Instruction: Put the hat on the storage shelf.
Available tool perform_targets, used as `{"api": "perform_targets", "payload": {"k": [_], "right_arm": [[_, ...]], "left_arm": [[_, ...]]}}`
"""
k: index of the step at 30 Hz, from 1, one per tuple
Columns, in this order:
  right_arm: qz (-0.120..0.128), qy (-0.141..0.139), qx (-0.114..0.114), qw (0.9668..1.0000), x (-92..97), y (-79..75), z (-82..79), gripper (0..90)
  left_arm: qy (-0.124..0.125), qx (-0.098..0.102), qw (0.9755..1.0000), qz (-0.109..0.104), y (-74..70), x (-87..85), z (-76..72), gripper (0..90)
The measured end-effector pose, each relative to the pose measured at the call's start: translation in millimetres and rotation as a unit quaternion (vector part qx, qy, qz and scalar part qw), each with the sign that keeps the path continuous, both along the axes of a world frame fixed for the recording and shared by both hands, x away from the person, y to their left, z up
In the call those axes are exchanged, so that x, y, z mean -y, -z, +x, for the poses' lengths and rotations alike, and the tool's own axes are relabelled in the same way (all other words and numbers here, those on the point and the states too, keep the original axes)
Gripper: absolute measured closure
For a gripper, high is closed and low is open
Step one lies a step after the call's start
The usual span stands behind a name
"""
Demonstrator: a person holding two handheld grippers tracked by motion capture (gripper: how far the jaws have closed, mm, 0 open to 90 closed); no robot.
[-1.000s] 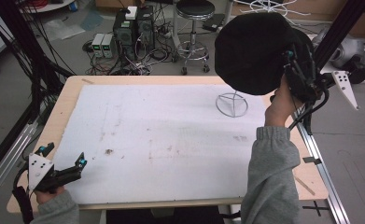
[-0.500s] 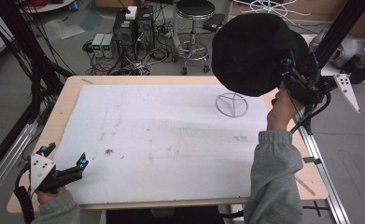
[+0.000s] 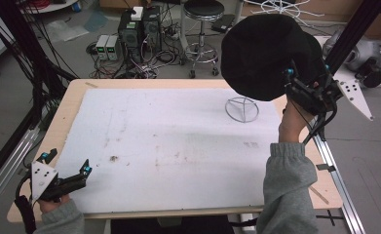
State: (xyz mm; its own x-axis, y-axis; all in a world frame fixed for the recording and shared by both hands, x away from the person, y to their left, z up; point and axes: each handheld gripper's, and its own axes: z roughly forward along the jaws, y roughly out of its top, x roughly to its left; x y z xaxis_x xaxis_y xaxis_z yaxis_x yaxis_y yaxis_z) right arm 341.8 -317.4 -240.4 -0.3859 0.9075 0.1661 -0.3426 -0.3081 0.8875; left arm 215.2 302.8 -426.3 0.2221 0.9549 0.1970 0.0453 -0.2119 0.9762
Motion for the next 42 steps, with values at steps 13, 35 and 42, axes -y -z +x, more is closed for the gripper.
{"api": "perform_targets", "payload": {"k": [13, 35, 42], "right_arm": [[-0.041, -0.019, -0.019, 0.9988, -1.1, 19.1, -40.4, 0.5], [-0.069, 0.02, -0.131, 0.9888, -1.8, 111.6, -47.2, 0.5], [-0.085, 0.017, -0.16, 0.9833, -6.2, 130.7, -46.7, 0.5]], "left_arm": [[0.014, 0.025, 0.9996, 0.005, -3.4, 5.2, -4.7, 2.3], [0.019, 0.029, 0.9994, -0.002, -2.1, 6.4, 1.3, 2.3], [0.023, 0.028, 0.9994, -0.003, -2.4, 9.1, 6.9, 2.3]]}}
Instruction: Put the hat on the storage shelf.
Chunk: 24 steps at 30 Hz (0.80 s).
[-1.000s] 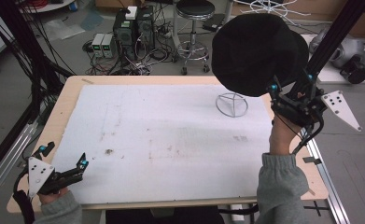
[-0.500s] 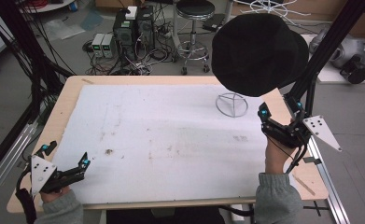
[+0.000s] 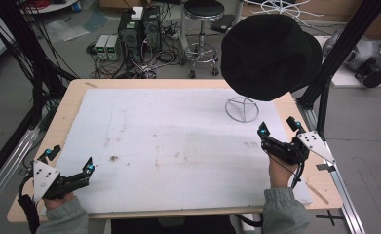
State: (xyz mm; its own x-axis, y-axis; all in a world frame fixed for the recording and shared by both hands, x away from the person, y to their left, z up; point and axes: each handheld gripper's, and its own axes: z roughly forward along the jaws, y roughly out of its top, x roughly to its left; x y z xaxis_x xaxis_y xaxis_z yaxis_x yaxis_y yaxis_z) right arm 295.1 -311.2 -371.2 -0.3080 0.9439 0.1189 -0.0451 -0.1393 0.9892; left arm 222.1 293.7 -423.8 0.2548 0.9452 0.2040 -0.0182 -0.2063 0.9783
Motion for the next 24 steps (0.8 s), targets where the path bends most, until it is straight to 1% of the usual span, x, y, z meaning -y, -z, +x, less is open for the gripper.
{"api": "perform_targets", "payload": {"k": [6, 8, 11, 13, 14, 17, 18, 19, 22, 24], "right_arm": [[-0.005, 0.004, 0.001, 1.0, 3.0, 1.2, -3.4, 0.5], [0.003, 0.005, -0.006, 1.0, 6.3, 3.4, -5.6, 0.5], [0.016, 0.011, -0.01, 0.9998, 11.6, 5.9, -8.8, 0.5], [0.019, 0.015, -0.01, 0.9997, 14.6, 6.1, -11.1, 0.5], [0.017, 0.019, -0.006, 0.9997, 15.3, 6.0, -11.9, 0.5], [0.008, 0.024, -0.005, 0.9997, 17.3, 6.8, -12.9, 0.5], [0.01, 0.024, -0.01, 0.9996, 17.3, 7.4, -12.8, 0.5], [0.009, 0.024, -0.012, 0.9996, 18.0, 8.9, -11.7, 0.5], [0.005, 0.024, -0.023, 0.9994, 18.4, 12.9, -10.9, 0.5], [0.0, 0.024, -0.023, 0.9995, 18.4, 13.2, -11.7, 0.5]], "left_arm": [[0.012, -0.001, 0.9999, 0.002, 0.3, 8.0, 8.4, 2.3], [0.016, -0.002, 0.9999, 0.004, -0.3, 10.9, 10.3, 2.3], [0.022, 0.002, 0.9997, 0.006, -1.9, 14.1, 12.0, 2.3], [0.025, 0.004, 0.9997, 0.005, -1.9, 15.7, 14.3, 2.3], [0.026, 0.002, 0.9997, 0.002, -1.3, 16.3, 16.5, 2.3], [0.029, -0.003, 0.9996, 0.002, 0.3, 17.0, 20.8, 2.3], [0.029, -0.004, 0.9996, -0.002, 1.1, 17.8, 22.8, 2.3], [0.031, -0.007, 0.9995, 0.0, 1.1, 17.7, 23.7, 2.3], [0.031, -0.003, 0.9995, 0.0, 0.0, 18.6, 22.8, 2.3], [0.03, 0.002, 0.9995, -0.002, -1.0, 19.1, 21.7, 2.3]]}}
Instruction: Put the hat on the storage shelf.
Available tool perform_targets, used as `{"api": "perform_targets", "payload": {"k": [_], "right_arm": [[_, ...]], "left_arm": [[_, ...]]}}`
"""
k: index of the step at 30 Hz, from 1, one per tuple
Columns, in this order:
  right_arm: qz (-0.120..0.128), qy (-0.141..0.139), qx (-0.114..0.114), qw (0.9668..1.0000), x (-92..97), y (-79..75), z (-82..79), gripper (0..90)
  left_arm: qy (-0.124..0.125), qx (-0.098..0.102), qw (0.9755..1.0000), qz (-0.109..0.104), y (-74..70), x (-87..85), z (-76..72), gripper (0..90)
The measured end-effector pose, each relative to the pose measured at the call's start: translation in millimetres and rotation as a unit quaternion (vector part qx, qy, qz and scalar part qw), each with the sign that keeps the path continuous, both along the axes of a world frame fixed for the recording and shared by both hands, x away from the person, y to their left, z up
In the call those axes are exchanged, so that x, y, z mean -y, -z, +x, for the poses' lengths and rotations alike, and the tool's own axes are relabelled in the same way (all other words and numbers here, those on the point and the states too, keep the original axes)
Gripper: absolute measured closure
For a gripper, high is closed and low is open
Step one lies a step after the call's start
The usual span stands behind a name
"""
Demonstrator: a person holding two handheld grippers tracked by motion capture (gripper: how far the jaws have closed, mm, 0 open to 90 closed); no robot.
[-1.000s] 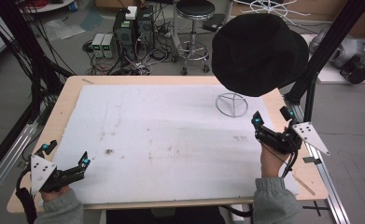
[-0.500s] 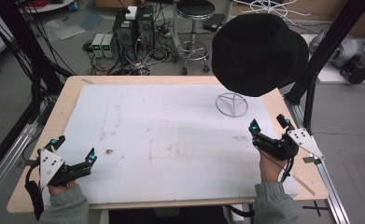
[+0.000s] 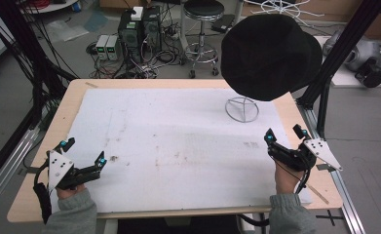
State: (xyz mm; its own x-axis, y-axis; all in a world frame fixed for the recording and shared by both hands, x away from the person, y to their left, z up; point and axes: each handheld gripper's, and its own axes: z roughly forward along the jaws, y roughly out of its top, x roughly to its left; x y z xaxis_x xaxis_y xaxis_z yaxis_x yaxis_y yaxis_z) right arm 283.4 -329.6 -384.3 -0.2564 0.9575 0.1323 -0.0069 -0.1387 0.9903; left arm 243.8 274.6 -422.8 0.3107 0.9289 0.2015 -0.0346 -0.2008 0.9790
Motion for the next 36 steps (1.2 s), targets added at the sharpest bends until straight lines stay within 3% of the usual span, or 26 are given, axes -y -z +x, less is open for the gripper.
{"api": "perform_targets", "payload": {"k": [6, 9, 13, 24, 30, 36], "right_arm": [[-0.005, 0.004, 0.01, 0.9999, 1.1, -2.6, -4.8, 0.5], [-0.001, 0.006, 0.003, 1.0, 2.0, -1.0, -3.6, 0.5], [-0.016, 0.004, 0.002, 0.9999, 0.1, 0.3, -1.9, 0.5], [-0.023, 0.002, -0.004, 0.9997, -1.6, 1.6, 0.0, 0.5], [-0.024, 0.012, -0.002, 0.9996, 1.3, 3.3, -2.2, 0.5], [-0.023, 0.02, -0.015, 0.9994, 4.5, 5.4, -3.6, 0.5]], "left_arm": [[0.006, -0.005, 1.0, 0.0, 0.9, 3.2, 3.0, 2.3], [0.008, -0.005, 1.0, 0.0, 1.2, 3.5, 3.2, 2.3], [0.004, -0.005, 1.0, 0.0, 0.8, 2.1, 1.4, 2.3], [0.004, -0.003, 1.0, -0.001, 1.2, 1.9, 3.1, 2.3], [0.007, -0.002, 1.0, -0.003, 1.4, 4.1, 5.3, 2.3], [0.013, -0.004, 0.9999, -0.001, 1.9, 7.3, 9.0, 2.3]]}}
